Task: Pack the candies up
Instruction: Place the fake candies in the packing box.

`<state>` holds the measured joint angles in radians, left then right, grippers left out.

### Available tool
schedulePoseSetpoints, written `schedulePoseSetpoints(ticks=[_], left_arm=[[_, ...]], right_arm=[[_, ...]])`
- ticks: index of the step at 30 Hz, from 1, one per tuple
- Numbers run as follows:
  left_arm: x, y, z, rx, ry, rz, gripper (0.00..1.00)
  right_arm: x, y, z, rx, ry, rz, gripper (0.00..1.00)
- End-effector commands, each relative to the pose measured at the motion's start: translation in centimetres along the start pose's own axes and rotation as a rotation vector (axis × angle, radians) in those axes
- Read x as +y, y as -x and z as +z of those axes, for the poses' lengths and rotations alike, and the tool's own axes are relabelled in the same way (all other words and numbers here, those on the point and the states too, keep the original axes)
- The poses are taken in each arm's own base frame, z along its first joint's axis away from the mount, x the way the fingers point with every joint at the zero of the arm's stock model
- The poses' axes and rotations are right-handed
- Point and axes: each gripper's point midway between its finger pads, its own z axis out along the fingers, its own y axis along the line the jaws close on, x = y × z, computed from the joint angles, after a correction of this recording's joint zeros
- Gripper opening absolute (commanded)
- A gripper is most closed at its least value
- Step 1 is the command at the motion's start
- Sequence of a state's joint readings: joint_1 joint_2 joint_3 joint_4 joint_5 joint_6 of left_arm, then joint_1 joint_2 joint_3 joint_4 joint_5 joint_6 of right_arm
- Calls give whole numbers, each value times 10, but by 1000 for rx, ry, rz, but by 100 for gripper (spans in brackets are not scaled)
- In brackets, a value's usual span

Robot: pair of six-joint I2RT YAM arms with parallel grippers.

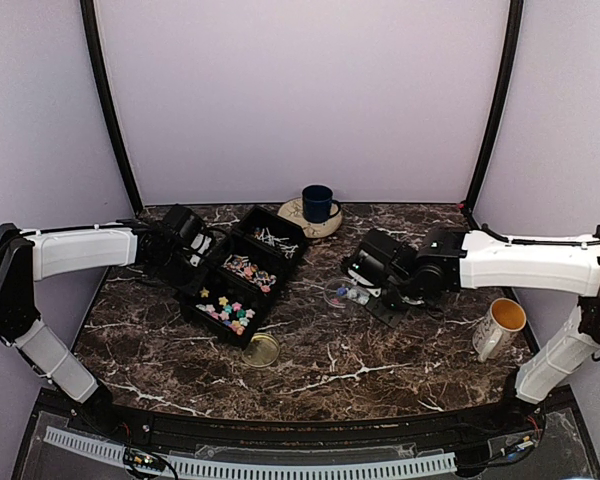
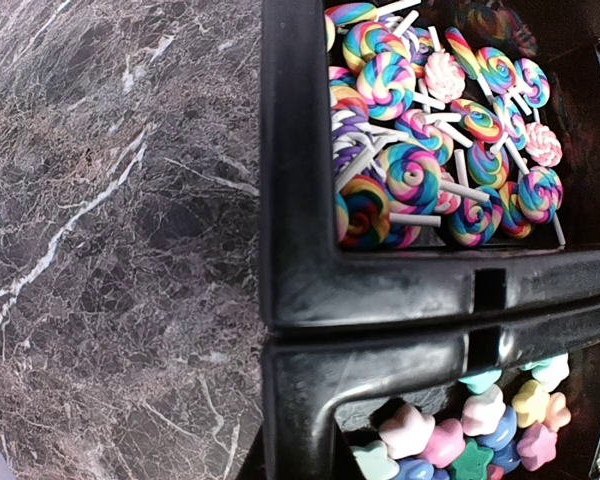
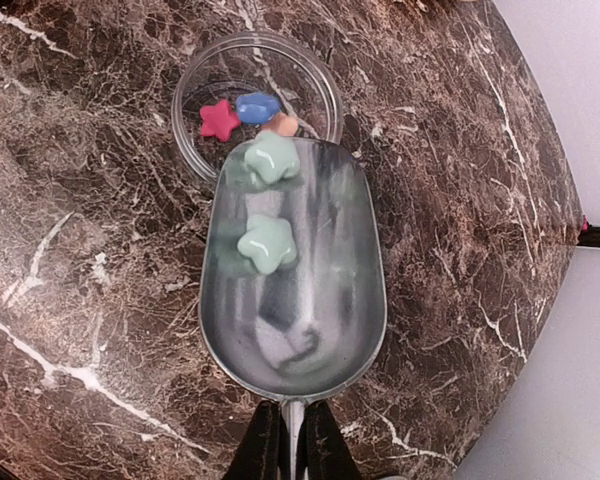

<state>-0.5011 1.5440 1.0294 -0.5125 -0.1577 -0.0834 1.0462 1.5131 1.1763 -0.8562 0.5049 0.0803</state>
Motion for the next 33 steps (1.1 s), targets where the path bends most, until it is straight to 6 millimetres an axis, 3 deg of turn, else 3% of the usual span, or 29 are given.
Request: schedulePoseSetpoints(ticks=[1, 11, 23, 33], left_arm=[[1, 42, -27, -180, -24, -60, 0], [1, 42, -27, -180, -29, -61, 0], [0, 42, -27, -180, -32, -61, 0], [-6, 43, -27, -183, -66, -57, 0]], right_arm=[[-4, 8, -8, -3, 0, 13, 0], [-5, 10, -11, 36, 3, -20, 0], [-7, 29, -26, -19, 13, -30, 0], [20, 87, -51, -225, 103, -86, 0]])
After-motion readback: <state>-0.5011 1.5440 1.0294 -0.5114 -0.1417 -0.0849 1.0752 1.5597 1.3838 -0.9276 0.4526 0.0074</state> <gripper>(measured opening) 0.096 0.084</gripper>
